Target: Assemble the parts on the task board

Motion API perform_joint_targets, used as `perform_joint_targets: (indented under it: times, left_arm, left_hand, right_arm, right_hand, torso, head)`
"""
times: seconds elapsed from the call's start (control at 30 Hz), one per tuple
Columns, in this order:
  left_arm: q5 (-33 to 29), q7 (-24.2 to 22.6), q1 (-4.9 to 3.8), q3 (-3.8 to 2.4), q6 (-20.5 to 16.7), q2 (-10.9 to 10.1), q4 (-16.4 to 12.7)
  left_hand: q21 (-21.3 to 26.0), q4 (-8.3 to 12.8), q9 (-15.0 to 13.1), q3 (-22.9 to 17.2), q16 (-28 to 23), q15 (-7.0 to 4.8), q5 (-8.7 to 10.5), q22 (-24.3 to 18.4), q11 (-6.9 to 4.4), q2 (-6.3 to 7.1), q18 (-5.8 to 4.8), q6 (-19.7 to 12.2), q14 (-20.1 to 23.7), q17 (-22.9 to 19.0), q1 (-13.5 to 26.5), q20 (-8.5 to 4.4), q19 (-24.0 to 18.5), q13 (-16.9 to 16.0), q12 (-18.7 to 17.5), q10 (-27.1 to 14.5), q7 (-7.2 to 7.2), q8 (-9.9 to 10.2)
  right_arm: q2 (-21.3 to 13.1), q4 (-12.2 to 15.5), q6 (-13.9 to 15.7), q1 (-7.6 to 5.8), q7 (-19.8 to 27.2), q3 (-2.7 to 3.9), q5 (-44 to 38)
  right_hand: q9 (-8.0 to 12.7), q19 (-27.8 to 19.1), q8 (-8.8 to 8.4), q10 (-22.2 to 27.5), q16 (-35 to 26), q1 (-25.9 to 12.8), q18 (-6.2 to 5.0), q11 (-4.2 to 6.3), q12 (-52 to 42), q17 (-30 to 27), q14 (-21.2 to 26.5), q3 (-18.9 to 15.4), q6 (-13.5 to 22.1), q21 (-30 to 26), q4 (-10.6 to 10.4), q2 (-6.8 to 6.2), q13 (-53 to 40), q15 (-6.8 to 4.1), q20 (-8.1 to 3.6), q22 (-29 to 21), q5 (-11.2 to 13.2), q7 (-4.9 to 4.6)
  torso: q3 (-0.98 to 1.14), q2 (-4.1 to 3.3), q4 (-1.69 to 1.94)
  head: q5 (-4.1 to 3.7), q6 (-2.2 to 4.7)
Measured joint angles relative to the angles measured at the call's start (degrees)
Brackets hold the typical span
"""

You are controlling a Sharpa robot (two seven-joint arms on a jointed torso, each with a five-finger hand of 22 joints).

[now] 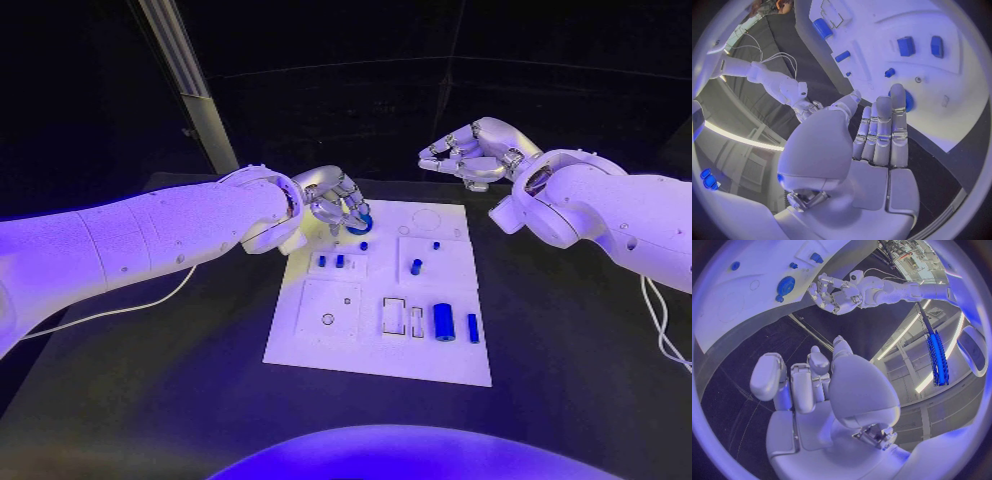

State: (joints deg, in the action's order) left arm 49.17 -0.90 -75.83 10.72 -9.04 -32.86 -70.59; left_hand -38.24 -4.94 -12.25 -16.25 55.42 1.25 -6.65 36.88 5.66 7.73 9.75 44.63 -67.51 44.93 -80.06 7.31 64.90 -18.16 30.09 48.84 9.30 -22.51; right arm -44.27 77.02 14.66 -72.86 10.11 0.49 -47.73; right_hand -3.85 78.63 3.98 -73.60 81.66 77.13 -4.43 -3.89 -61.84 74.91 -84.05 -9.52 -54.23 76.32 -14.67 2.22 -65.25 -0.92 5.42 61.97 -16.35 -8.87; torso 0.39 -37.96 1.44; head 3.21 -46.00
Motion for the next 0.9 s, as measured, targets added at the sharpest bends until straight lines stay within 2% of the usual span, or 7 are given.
perform_joint_targets:
  times: [0.07, 0.2, 0.37, 0.5, 0.63, 0.73, 0.9]
  left_arm:
    - [2.6, -1.3, 0.02, 0.33, -0.4, 0.9, 0.8]
    - [8.3, -2.8, 0.09, 0.65, -0.9, 2.5, 2.5]
    - [15.1, -3.3, 0.24, 0.85, -0.8, 4.1, 4.2]
    - [20.4, -3.3, 0.53, 1.09, -0.3, 5.2, 5.3]
    - [24.0, -3.1, 0.85, 1.15, 0.4, 5.9, 6.2]
    - [25.7, -3.1, 1.01, 1.18, 1.0, 6.3, 6.8]
    - [28.3, -2.9, 1.35, 1.18, 2.4, 7.0, 7.6]
  left_hand:
    - [-0.4, 0.9, 2.0, -0.9, 1.7, -0.21, 0.35, 0.2, 0.02, 0.42, -0.01, 1.9, -1.6, 0.4, -0.3, -0.35, 1.0, 3.1, -2.3, 1.7, -0.2, 2.5]
    - [-0.8, 1.8, 3.9, -0.7, 4.2, -0.21, 0.44, 0.6, -0.04, 1.0, 0.0, 4.0, -3.7, 1.4, 0.0, -0.36, 2.1, 6.3, -4.4, 2.6, -0.4, 4.9]
    - [-2.9, 2.7, 5.2, 0.9, 9.5, -0.23, 0.67, 2.2, -0.03, 1.72, 0.0, 5.5, -7.5, 5.9, 0.7, -0.44, 4.4, 8.6, -5.9, 2.6, -0.49, 6.5]
    - [-10.4, 3.4, 6.0, 2.4, 14.3, -0.44, 0.67, 9.5, -0.14, 1.72, 0.0, 7.0, -11.0, 10.8, 0.7, -0.71, 8.6, 10.0, -6.2, 2.7, -0.59, 7.4]
    - [-17.2, 3.8, 6.5, 3.1, 18.3, -0.72, 0.66, 16.2, -0.35, 1.62, -1.35, 8.5, -13.7, 15.3, 0.8, -0.98, 12.0, 11.0, -6.2, 3.9, -0.98, 8.0]
    - [-20.8, 3.8, 6.7, 3.1, 20.4, -0.99, 0.66, 19.8, -0.56, 1.06, -2.22, 9.4, -15.0, 17.9, 0.7, -1.15, 13.7, 11.5, -6.6, 4.7, -1.12, 8.3]
    - [-24.0, 3.8, 7.0, 3.1, 22.0, -1.45, 0.66, 23.1, -0.97, 0.5, -2.22, 11.1, -16.0, 19.8, 0.7, -1.66, 14.8, 12.5, -7.0, 6.6, -1.66, 8.5]
  right_arm:
    - [0.0, 0.0, 0.0, 0.0, 0.0, 0.0, 0.0]
    - [0.1, 0.0, 0.0, 0.0, 0.0, 0.0, 0.0]
    - [0.2, -0.1, -0.1, 0.0, 0.0, 0.0, 0.0]
    - [0.2, -0.1, -0.1, 0.0, 0.0, 0.0, 0.0]
    - [0.2, -0.1, -0.1, 0.0, 0.0, 0.0, 0.0]
    - [0.2, -0.1, -0.1, 0.0, 0.0, 0.0, 0.0]
    - [0.3, -0.1, -0.1, 0.0, 0.0, 0.0, 0.0]
  right_hand:
    - [0.0, 0.0, 0.0, 0.0, 0.0, 0.0, 0.0, 0.0, 0.0, 0.0, 0.0, 0.0, 0.0, 0.0, 0.0, 0.0, 0.0, 0.0, 0.0, 0.0, 0.0, 0.0]
    - [0.0, 0.0, 0.0, 0.0, 0.0, 0.0, 0.0, 0.0, 0.0, 0.0, 0.0, 0.0, 0.0, 0.0, 0.0, 0.0, 0.0, 0.0, 0.0, 0.0, 0.0, 0.0]
    - [0.0, 0.0, 0.0, 0.0, 0.0, 0.0, 0.0, 0.0, 0.0, 0.0, 0.0, 0.0, 0.0, 0.0, 0.0, 0.0, 0.0, 0.0, 0.0, 0.0, 0.0, 0.0]
    - [0.0, 0.0, 0.0, 0.0, 0.0, 0.0, 0.0, 0.0, 0.0, 0.0, 0.0, 0.0, 0.0, 0.0, 0.0, 0.0, 0.0, 0.0, 0.0, 0.0, 0.0, 0.0]
    - [0.0, 0.0, 0.0, 0.0, 0.0, 0.0, 0.0, 0.0, 0.0, 0.0, 0.0, 0.0, 0.0, 0.0, 0.0, 0.0, 0.0, 0.0, 0.0, 0.0, 0.0, 0.0]
    - [0.0, 0.0, 0.0, 0.0, 0.0, 0.0, -0.01, 0.0, 0.0, 0.0, 0.0, 0.0, 0.0, 0.0, 0.0, 0.0, 0.0, 0.0, 0.0, 0.0, -0.2, 0.0]
    - [0.0, 0.0, 0.0, 0.0, 0.0, 0.0, -0.01, 0.0, 0.0, 0.0, 0.0, 0.0, 0.0, 0.0, 0.0, 0.0, -0.1, 0.0, 0.0, 0.0, -0.2, 0.0]
  torso:
    - [0.0, -0.01, -0.01]
    - [0.0, -0.01, -0.01]
    - [0.0, -0.01, 0.0]
    - [0.0, -0.02, 0.02]
    - [0.0, -0.04, 0.02]
    - [-0.01, -0.04, 0.02]
    - [-0.02, -0.02, 0.03]
  head:
    - [-0.15, 0.02]
    - [-0.26, 0.03]
    - [-0.35, 0.08]
    - [-0.16, -0.02]
    - [-0.18, -0.05]
    - [-0.35, -0.06]
    - [-0.55, -0.1]
